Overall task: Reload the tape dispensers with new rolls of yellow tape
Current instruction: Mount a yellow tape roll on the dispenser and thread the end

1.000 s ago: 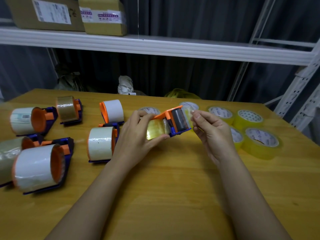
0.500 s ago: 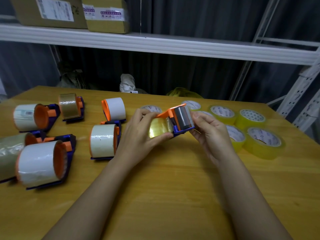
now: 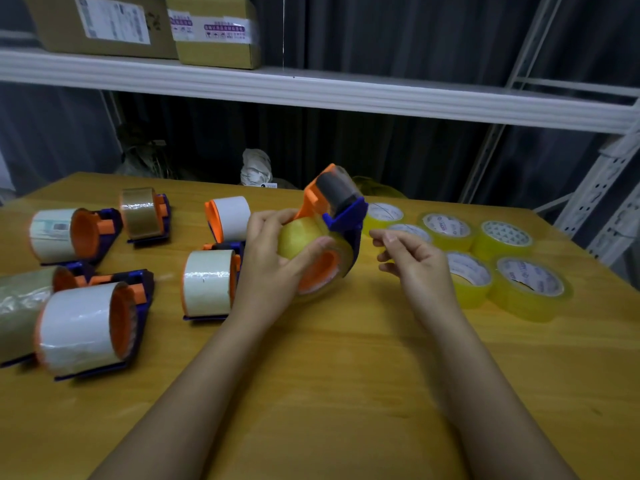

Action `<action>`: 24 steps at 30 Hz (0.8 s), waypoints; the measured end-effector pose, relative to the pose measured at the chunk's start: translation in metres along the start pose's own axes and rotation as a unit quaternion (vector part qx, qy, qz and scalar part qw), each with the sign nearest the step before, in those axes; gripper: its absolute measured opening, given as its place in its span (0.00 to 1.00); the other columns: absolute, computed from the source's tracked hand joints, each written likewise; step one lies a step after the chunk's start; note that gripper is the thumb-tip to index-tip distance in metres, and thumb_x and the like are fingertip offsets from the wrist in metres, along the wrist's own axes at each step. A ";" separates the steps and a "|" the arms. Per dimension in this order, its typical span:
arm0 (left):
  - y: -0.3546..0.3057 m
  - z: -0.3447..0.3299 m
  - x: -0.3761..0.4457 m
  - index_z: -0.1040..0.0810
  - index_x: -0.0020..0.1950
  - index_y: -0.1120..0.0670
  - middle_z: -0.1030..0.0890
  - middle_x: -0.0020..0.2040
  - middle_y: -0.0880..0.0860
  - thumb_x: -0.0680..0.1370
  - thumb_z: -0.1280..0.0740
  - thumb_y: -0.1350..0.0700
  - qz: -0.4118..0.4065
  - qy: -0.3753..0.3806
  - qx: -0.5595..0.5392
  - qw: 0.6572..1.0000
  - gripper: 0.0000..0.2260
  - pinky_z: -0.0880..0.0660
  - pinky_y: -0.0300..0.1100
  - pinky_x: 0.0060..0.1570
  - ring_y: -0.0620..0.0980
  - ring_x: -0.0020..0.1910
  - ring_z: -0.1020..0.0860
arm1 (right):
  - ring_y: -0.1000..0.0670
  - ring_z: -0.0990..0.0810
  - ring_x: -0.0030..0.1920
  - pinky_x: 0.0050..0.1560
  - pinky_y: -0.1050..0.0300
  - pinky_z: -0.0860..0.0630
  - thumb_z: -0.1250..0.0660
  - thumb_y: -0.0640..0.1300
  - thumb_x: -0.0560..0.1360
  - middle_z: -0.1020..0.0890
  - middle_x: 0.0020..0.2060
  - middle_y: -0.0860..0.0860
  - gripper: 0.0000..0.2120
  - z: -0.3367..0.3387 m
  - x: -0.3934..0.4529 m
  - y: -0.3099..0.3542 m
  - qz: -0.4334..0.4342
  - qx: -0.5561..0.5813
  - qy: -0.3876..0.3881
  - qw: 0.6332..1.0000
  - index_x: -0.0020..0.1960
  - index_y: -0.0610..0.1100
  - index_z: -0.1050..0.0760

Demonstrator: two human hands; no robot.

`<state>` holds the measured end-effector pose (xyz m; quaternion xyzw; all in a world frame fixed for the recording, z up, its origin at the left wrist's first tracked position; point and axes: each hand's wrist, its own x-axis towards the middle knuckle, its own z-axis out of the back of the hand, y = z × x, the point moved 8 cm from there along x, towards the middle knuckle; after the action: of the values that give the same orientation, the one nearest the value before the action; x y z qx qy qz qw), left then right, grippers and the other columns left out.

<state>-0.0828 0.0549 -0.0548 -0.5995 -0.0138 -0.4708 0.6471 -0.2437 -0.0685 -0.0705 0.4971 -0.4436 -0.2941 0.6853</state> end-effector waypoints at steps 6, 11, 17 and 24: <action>0.015 -0.003 0.001 0.30 0.62 0.46 0.30 0.61 0.46 0.65 0.37 0.35 0.136 0.010 -0.056 0.989 0.29 0.34 0.26 0.45 0.42 0.59 0.31 | 0.64 0.29 0.66 0.61 0.68 0.29 0.38 0.58 0.77 0.27 0.67 0.56 0.25 -0.034 -0.010 0.009 0.064 -0.015 0.135 0.989 0.72 0.53 0.33; 0.027 -0.009 -0.001 0.31 0.63 0.44 0.29 0.65 0.50 0.64 0.37 0.32 0.194 0.031 -0.096 0.976 0.30 0.27 0.43 0.56 0.49 0.63 0.28 | 0.61 0.38 0.72 0.71 0.56 0.34 0.27 0.64 0.64 0.38 0.74 0.62 0.50 -0.052 -0.017 -0.007 0.016 -0.087 0.199 0.976 0.78 0.59 0.51; 0.028 -0.022 -0.009 0.33 0.70 0.49 0.31 0.70 0.48 0.71 0.36 0.38 0.239 0.077 -0.179 0.951 0.30 0.35 0.44 0.67 0.47 0.69 0.33 | 0.64 0.61 0.71 0.70 0.59 0.52 0.23 0.66 0.50 0.62 0.75 0.62 0.71 -0.057 -0.022 -0.006 0.005 -0.224 0.165 0.960 0.74 0.60 0.72; 0.023 -0.035 -0.012 0.33 0.72 0.52 0.30 0.67 0.45 0.71 0.34 0.40 0.246 0.121 -0.210 0.939 0.32 0.34 0.40 0.62 0.44 0.67 0.32 | 0.65 0.59 0.70 0.67 0.63 0.51 0.21 0.62 0.57 0.62 0.74 0.64 0.69 -0.054 -0.023 -0.005 0.031 -0.288 0.146 0.946 0.74 0.58 0.74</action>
<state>-0.0940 0.0312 -0.0895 -0.6449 0.3116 -0.3584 0.5988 -0.2052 -0.0281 -0.0886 0.3025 -0.2499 -0.3120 0.8652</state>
